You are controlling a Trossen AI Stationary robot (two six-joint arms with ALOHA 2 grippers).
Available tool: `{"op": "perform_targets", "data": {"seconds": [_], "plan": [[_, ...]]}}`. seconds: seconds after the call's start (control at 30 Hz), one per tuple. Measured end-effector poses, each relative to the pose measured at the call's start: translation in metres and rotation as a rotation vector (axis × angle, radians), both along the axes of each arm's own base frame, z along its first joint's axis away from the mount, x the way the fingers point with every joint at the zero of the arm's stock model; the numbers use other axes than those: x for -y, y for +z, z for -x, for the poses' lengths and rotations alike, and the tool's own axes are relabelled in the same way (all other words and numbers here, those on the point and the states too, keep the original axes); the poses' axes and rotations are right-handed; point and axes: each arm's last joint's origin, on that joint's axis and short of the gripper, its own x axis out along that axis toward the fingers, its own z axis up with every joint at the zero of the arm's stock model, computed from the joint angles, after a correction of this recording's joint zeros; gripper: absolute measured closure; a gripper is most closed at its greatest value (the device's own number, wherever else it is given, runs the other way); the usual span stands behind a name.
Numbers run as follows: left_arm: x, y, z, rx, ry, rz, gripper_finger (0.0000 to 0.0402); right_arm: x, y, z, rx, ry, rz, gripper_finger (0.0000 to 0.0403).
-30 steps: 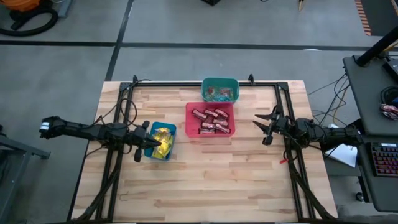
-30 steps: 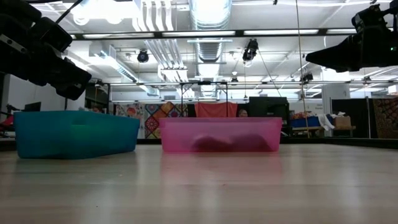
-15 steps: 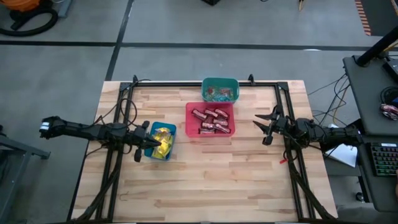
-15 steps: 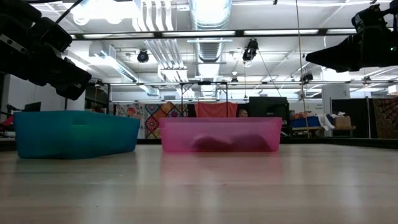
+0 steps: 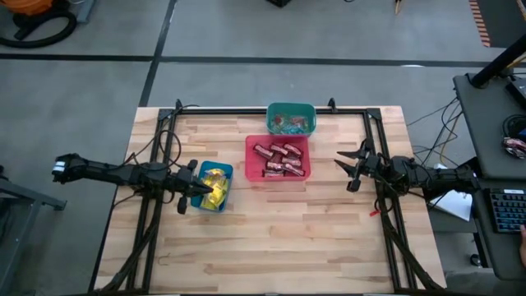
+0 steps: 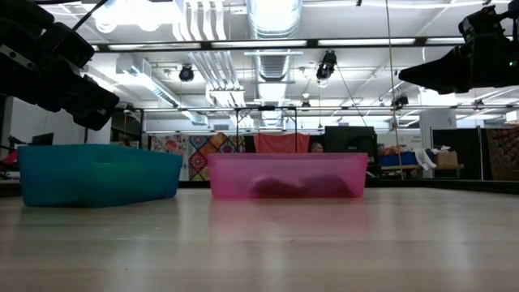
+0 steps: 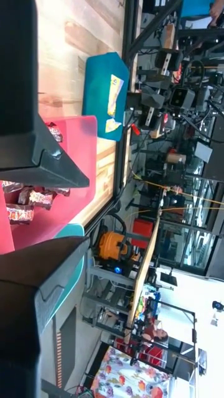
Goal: Sort candy
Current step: Return to Home Position
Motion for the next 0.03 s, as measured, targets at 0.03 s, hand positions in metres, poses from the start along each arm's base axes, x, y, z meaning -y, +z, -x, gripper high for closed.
{"op": "perform_targets", "data": {"seconds": [0.03], "plan": [[0.0000,0.0000,0.0000,0.000,0.000,0.000,0.0402,0.0000,0.0000,0.0000,0.000,0.000,0.000,0.0273]]}}
